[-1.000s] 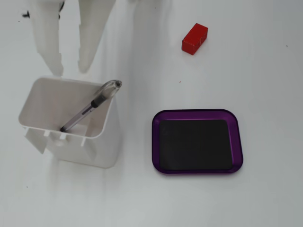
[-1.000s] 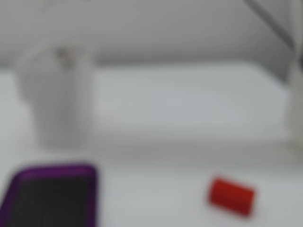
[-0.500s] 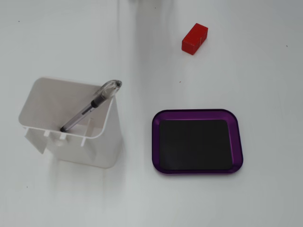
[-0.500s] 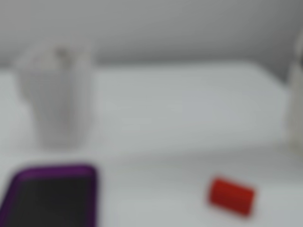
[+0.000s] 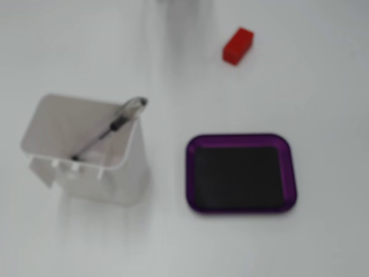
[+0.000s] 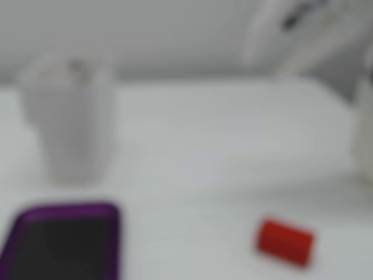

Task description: Pick up the pen and put it in the pen holder.

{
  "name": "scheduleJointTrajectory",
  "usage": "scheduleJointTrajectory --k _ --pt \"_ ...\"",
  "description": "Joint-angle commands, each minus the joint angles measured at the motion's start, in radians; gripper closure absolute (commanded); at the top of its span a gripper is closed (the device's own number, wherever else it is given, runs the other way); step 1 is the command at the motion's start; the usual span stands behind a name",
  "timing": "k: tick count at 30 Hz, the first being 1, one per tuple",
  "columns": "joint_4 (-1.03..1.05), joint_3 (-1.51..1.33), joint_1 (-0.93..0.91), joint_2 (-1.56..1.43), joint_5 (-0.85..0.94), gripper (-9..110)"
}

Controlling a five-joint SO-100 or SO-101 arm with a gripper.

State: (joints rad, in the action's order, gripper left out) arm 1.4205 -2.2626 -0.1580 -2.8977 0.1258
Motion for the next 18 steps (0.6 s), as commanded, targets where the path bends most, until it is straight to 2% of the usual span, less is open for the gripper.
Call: scheduleJointTrajectory --k 1,10,18 --pt "-0.051 -0.175 0.003 -0.17 0.005 91" --pt "-0.011 -0.483 -0.006 -0.56 0.003 91" --pt "-0.074 -0.647 -0.008 -0.538 -0.008 91"
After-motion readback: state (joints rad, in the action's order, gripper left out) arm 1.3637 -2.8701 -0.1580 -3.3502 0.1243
